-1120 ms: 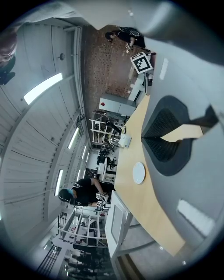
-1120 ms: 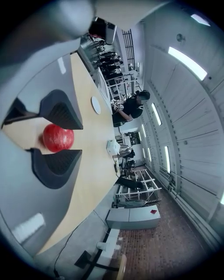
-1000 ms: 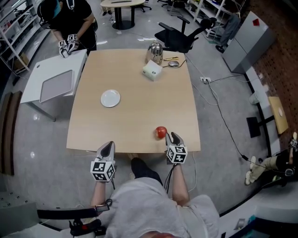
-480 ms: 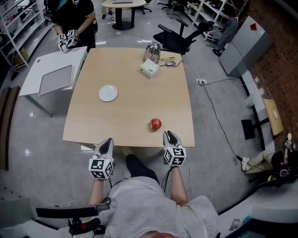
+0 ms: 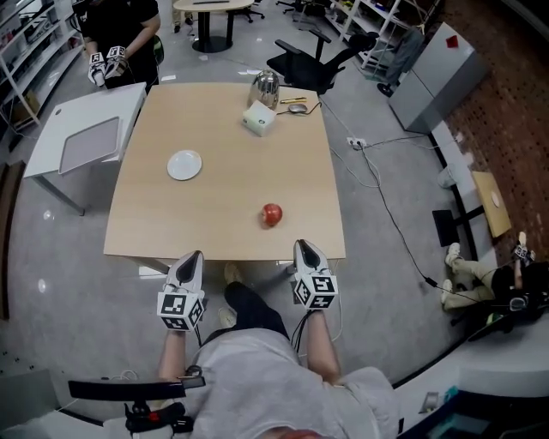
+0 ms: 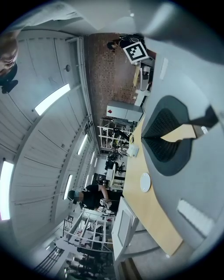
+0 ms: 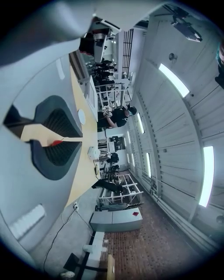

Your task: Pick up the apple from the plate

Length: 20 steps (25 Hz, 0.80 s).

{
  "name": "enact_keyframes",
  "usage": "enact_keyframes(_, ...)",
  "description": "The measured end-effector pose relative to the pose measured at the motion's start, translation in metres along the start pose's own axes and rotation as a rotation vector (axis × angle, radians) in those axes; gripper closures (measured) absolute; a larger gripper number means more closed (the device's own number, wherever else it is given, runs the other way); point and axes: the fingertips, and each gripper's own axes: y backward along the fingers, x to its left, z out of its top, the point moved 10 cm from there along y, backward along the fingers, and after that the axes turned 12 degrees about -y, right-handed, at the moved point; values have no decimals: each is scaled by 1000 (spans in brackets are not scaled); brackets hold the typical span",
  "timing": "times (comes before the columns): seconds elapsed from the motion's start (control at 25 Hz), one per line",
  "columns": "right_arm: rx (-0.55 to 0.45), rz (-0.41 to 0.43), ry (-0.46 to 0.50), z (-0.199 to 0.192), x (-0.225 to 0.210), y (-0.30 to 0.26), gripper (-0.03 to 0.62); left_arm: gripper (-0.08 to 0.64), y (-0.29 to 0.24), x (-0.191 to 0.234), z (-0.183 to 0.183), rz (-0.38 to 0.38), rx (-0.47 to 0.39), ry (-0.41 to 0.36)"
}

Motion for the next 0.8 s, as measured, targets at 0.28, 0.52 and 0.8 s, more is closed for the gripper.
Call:
enact_keyframes(0.28,-35,-3,8,8,8,21,581,540,-4,-7,11,-29,-24,-14)
enact_keyframes(0.52,-33,19,17,15,8,26,586,540,-10,-15,19,-33,-33,-19)
enact_keyframes(0.8,-17,74,37,24,-20,35,586,540,-28,-51,29,-10,-42,-23)
